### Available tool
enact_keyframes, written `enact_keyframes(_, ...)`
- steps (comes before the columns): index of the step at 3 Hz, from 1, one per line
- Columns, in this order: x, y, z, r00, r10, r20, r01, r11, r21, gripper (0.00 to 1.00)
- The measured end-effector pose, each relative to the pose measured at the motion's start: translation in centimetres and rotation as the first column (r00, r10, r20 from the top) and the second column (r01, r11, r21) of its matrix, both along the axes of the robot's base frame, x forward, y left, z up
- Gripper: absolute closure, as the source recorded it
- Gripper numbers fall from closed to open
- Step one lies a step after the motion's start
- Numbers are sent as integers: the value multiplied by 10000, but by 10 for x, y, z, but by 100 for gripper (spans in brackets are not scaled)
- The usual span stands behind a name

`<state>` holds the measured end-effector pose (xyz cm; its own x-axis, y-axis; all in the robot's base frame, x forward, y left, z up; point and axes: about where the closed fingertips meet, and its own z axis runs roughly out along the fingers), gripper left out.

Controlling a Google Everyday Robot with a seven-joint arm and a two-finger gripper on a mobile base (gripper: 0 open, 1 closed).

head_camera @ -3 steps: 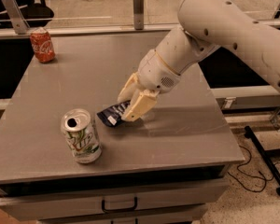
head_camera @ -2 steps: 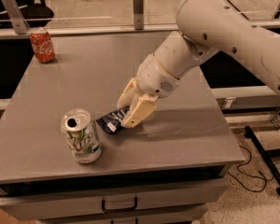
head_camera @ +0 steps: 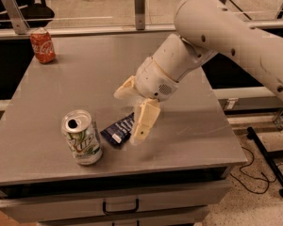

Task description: Move rxbar blueberry near 7up can

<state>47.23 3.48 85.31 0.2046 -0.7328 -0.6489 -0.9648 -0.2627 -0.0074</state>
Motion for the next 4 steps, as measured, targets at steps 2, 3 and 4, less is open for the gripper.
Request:
enact_keyframes(2,48,-44,47,9742,-1897,1221,1840,9813,571,0)
enact_keyframes(3,80,-100,115,8672,-3883,3119,3580,9213,1516,0)
enact_keyframes(4,93,-104,130,8283,-4345,3538,3884,9003,1965,0)
